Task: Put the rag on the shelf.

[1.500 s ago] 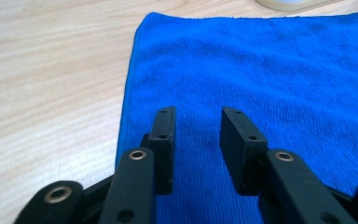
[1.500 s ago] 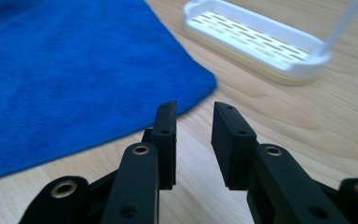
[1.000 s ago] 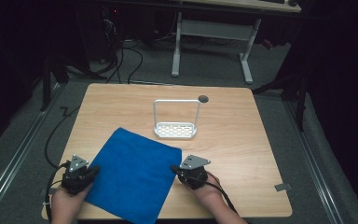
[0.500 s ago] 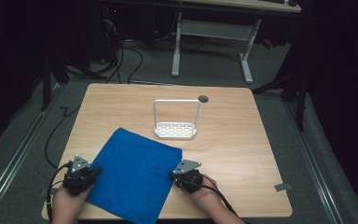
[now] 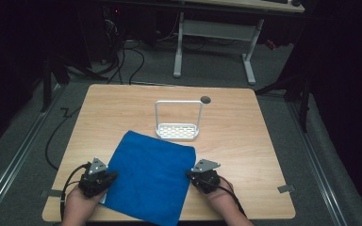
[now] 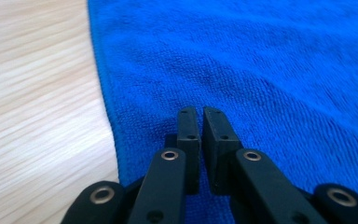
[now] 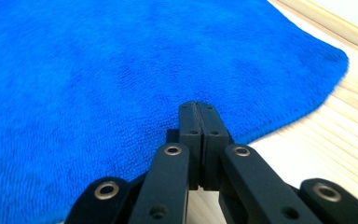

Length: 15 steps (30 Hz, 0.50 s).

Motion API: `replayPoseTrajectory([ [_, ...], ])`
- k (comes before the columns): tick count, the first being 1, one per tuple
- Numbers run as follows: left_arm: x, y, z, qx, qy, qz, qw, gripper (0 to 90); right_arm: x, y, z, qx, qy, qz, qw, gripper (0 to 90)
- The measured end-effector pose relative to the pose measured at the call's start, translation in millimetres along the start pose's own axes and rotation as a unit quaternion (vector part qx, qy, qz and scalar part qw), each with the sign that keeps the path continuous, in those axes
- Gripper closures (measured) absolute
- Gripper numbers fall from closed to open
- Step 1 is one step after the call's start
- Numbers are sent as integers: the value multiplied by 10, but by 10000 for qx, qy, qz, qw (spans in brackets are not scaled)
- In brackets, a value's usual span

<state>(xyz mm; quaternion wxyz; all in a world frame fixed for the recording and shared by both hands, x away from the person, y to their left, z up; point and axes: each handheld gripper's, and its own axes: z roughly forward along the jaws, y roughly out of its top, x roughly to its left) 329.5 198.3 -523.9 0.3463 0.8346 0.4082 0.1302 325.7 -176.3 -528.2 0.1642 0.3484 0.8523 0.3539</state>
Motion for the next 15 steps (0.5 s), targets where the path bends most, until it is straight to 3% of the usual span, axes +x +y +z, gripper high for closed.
replayPoseTrajectory([
  [10,-354,130,108,173,-515,558,9970,843,-303,-190,-176,-30,-445,445,9980,900],
  [12,-373,155,121,105,-567,589,9966,828,-340,-212,-194,-46,-501,496,9975,900],
  [15,-369,218,127,-203,-495,571,9969,792,-392,-243,-224,-54,-562,612,9965,900],
])
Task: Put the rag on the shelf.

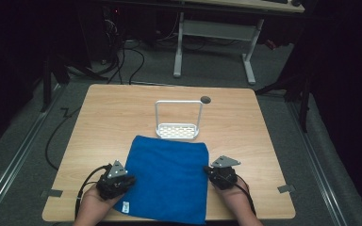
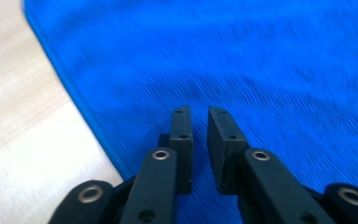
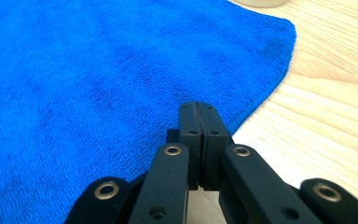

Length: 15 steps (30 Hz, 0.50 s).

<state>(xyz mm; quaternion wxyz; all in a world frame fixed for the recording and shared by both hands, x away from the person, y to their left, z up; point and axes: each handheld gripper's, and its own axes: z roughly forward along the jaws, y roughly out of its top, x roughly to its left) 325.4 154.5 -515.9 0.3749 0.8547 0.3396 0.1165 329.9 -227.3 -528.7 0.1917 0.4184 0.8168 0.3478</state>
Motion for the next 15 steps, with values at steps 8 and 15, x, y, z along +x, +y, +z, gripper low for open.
replayPoseTrajectory([
  [8,134,67,179,-30,545,-50,9985,771,122,19,-152,-159,168,-92,9997,900],
  [15,72,4,165,14,345,13,9994,774,169,-12,-44,96,219,-166,9996,900],
])
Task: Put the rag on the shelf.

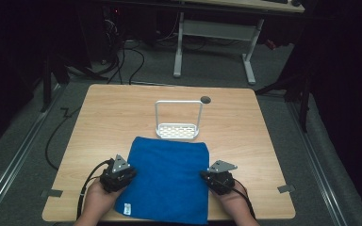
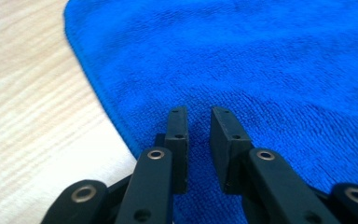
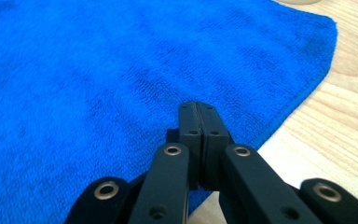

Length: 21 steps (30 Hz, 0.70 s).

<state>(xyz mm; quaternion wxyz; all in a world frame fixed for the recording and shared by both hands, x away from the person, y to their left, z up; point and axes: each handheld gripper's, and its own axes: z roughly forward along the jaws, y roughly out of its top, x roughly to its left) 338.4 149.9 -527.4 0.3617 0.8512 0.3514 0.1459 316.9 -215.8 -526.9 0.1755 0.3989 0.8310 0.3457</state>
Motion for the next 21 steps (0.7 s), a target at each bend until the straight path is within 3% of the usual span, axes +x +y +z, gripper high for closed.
replayPoseTrajectory([
  [12,-190,-2,15,-73,-494,108,9987,745,-193,-86,-100,45,-274,106,9996,900],
  [21,-321,30,44,-62,-638,315,9974,739,-304,-203,-229,78,-305,269,9991,900],
])
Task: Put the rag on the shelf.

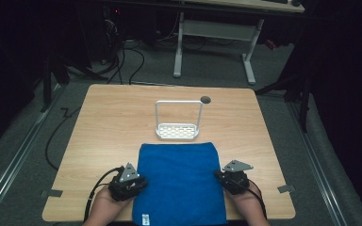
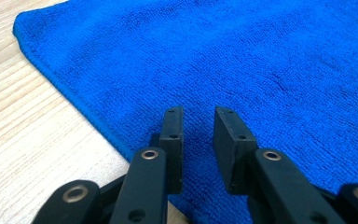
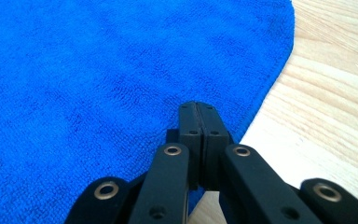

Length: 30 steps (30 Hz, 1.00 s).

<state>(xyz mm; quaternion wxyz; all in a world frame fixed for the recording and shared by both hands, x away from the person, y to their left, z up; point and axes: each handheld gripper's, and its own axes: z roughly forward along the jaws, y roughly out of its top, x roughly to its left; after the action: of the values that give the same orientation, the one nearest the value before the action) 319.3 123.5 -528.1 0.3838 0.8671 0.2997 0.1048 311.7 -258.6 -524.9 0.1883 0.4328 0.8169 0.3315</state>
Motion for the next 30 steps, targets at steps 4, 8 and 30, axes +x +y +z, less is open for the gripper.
replayPoseTrajectory([
  [4,2,4,-2,13,6,-25,10000,739,7,8,7,1,-9,-30,10000,900],
  [8,13,6,-31,-32,305,-51,9995,728,-5,16,-10,-88,34,18,10000,893],
  [30,437,177,32,-488,996,-791,9907,739,-126,30,-37,-606,-86,332,9976,778],
])
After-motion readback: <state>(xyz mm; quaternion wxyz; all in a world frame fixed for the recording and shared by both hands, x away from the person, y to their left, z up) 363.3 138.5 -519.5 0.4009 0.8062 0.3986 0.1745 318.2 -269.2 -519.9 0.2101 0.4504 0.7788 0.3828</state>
